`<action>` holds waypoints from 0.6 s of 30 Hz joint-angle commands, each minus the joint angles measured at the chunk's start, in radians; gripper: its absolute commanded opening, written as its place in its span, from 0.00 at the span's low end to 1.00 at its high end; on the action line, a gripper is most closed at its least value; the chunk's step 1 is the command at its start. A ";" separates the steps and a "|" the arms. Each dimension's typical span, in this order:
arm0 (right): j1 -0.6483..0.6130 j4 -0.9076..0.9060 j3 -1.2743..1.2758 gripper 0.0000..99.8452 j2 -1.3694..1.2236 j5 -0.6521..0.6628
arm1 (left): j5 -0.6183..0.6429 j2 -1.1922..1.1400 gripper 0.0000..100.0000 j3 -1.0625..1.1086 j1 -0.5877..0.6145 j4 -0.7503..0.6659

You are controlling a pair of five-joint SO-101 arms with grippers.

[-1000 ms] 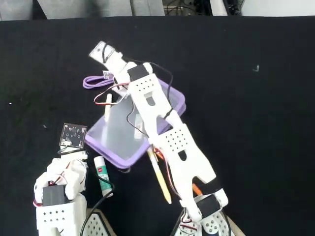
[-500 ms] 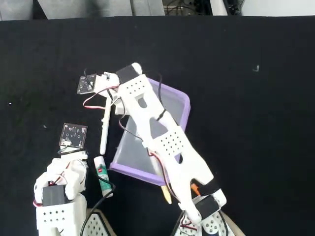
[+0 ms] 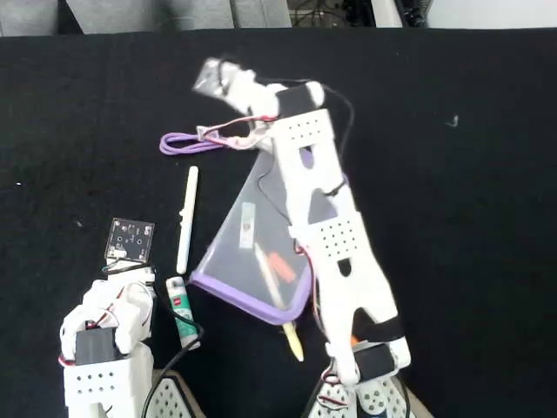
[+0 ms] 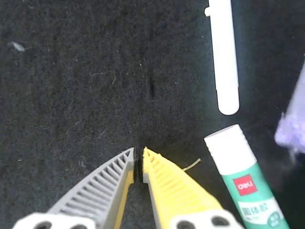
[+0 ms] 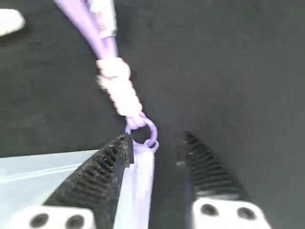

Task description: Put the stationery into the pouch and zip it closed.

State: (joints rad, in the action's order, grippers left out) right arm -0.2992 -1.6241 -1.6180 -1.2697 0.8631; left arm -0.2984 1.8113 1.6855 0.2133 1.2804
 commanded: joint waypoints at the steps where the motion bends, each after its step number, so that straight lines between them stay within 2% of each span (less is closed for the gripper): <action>1: 0.038 0.029 -0.048 0.22 0.094 -0.107 | -0.008 0.008 0.05 0.012 -0.005 -0.003; 9: -0.025 0.032 -0.050 0.22 0.012 -0.118 | -0.008 0.008 0.05 0.012 -0.004 -0.003; 18: -0.097 0.167 -0.053 0.22 -0.133 -0.054 | -0.008 0.008 0.05 0.012 -0.004 -0.003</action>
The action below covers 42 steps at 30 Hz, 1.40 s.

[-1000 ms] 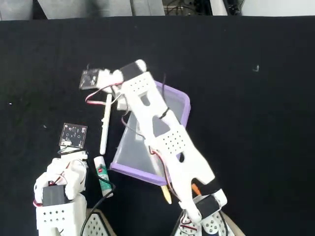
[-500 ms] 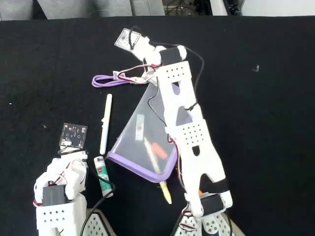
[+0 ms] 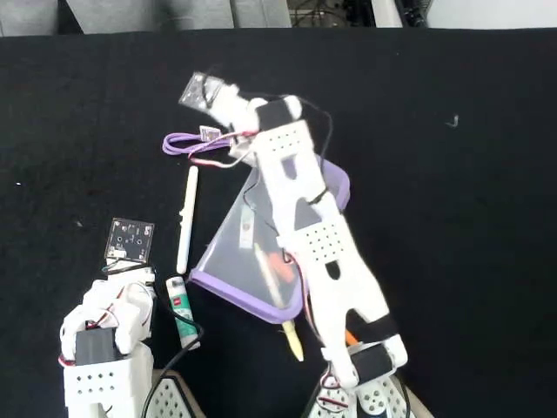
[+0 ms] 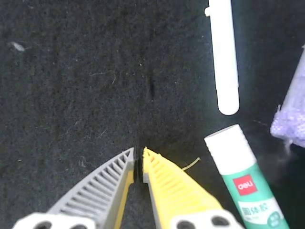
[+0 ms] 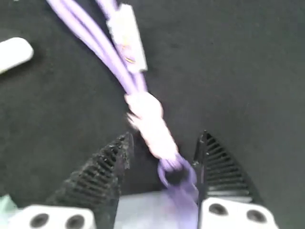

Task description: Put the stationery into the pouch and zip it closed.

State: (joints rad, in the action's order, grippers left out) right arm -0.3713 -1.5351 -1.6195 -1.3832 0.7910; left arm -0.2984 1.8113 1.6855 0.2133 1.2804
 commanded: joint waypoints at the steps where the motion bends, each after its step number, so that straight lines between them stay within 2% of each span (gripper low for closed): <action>1: -0.025 0.104 -0.051 0.22 -0.036 0.020 | -0.008 0.008 0.05 0.012 -0.004 -0.003; 12: -0.021 0.158 -0.007 0.22 -0.101 0.021 | -0.008 0.008 0.05 0.012 -0.004 -0.003; 14: -0.018 0.157 0.008 0.17 -0.090 0.021 | -0.008 0.008 0.05 0.012 -0.004 -0.003; 18: -0.021 0.153 0.001 0.01 -0.065 0.014 | -0.008 0.008 0.05 0.012 -0.004 -0.003; 20: -0.021 0.123 -0.013 0.03 -0.038 0.014 | -0.008 0.008 0.05 0.012 -0.004 -0.003; 26: -0.018 0.046 -0.054 0.01 0.116 0.011 | -0.008 0.008 0.05 0.012 -0.004 -0.003; 29: -0.018 0.012 -0.053 0.01 0.216 -0.032 | -0.008 0.008 0.05 0.012 -0.004 -0.003; 33: -0.021 0.017 -0.053 0.01 0.351 -0.100 | -0.008 0.008 0.05 0.012 -0.004 -0.003; 42: -0.023 0.055 -0.053 0.01 0.636 -0.114 | -0.008 0.008 0.05 0.012 -0.005 -0.003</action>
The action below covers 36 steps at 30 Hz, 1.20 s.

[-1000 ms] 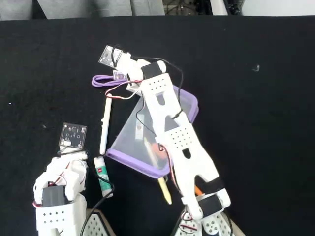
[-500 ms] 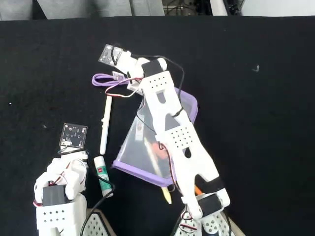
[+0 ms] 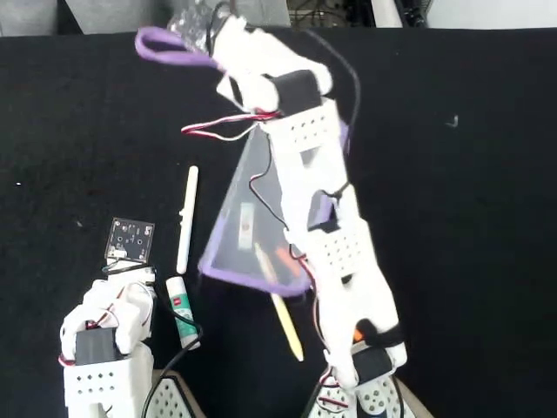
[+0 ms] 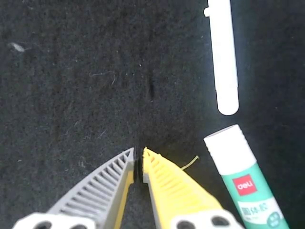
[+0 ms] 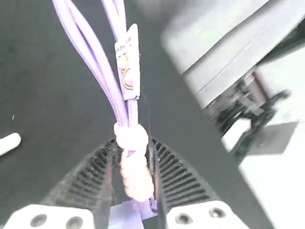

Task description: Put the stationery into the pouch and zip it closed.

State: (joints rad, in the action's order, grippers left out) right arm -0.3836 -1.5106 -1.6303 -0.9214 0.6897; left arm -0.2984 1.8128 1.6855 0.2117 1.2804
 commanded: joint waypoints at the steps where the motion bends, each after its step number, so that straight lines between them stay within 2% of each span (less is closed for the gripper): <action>1: -0.012 0.034 -0.042 0.01 0.203 -0.012 | -0.008 0.006 0.05 0.012 -0.004 -0.003; 9: -0.064 -0.040 -0.041 0.01 0.410 -0.186 | -0.008 0.006 0.05 0.012 -0.004 -0.003; 17: -0.186 -0.241 -0.039 0.01 0.616 -0.189 | -0.008 0.006 0.05 0.012 -0.002 -0.003; 28: -0.195 -0.221 -0.039 0.01 0.572 -0.196 | -0.005 0.006 0.05 0.012 -0.008 -0.003; 31: -0.190 -0.195 -0.039 0.01 0.564 -0.253 | -0.005 0.008 0.05 0.012 -0.013 -0.003; 36: -0.189 -0.180 -0.039 0.01 0.564 -0.298 | -0.005 0.008 0.05 0.012 -0.107 -0.003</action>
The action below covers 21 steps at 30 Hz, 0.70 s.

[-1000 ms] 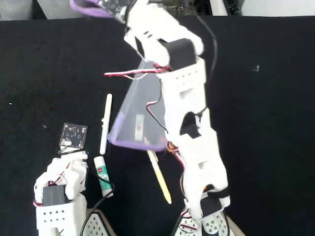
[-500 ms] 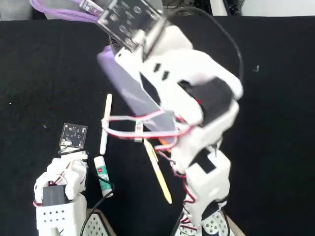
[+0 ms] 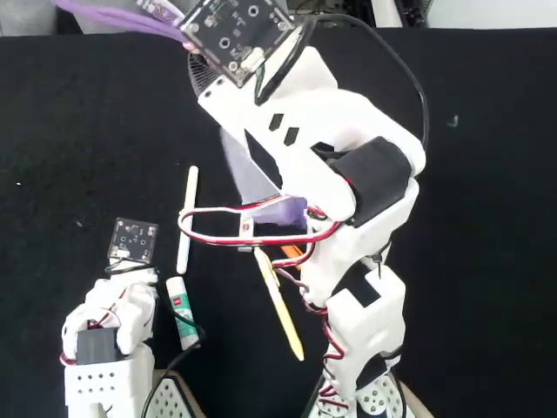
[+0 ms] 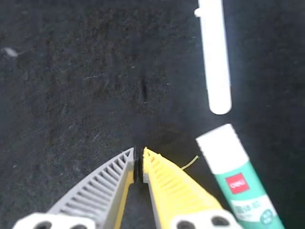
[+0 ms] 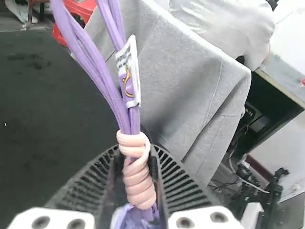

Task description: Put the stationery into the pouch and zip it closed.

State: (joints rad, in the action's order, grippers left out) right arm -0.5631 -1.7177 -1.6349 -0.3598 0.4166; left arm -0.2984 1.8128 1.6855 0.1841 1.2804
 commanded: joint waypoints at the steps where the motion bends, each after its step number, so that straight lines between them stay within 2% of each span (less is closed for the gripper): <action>1: -0.009 0.029 -0.035 0.01 0.002 -0.025 | -0.005 0.008 0.05 0.012 -0.110 -0.003; 5: -0.009 0.020 -0.035 0.01 0.005 -0.023 | -0.006 0.009 0.05 0.012 -0.271 -0.006; 8: -0.009 -0.002 -0.035 0.01 0.010 -0.021 | -0.005 0.009 0.05 0.012 -0.332 -0.005; 12: -0.012 -0.028 -0.035 0.01 0.010 -0.005 | -0.005 0.009 0.05 0.008 -0.331 -0.011; 15: -0.025 -0.040 -0.035 0.01 0.010 0.052 | -0.011 0.009 0.05 0.010 -0.323 -0.075; 18: -0.035 -0.017 -0.036 0.01 0.010 0.011 | -0.008 0.009 0.05 0.010 -0.246 -0.138; 21: -0.035 0.009 -0.033 0.01 0.002 -0.060 | -0.005 0.009 0.05 0.008 -0.148 -0.275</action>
State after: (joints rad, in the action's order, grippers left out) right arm -0.5815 -1.7315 -1.6349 -0.3598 0.4242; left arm -0.3015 1.8113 1.6855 -0.0706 1.1531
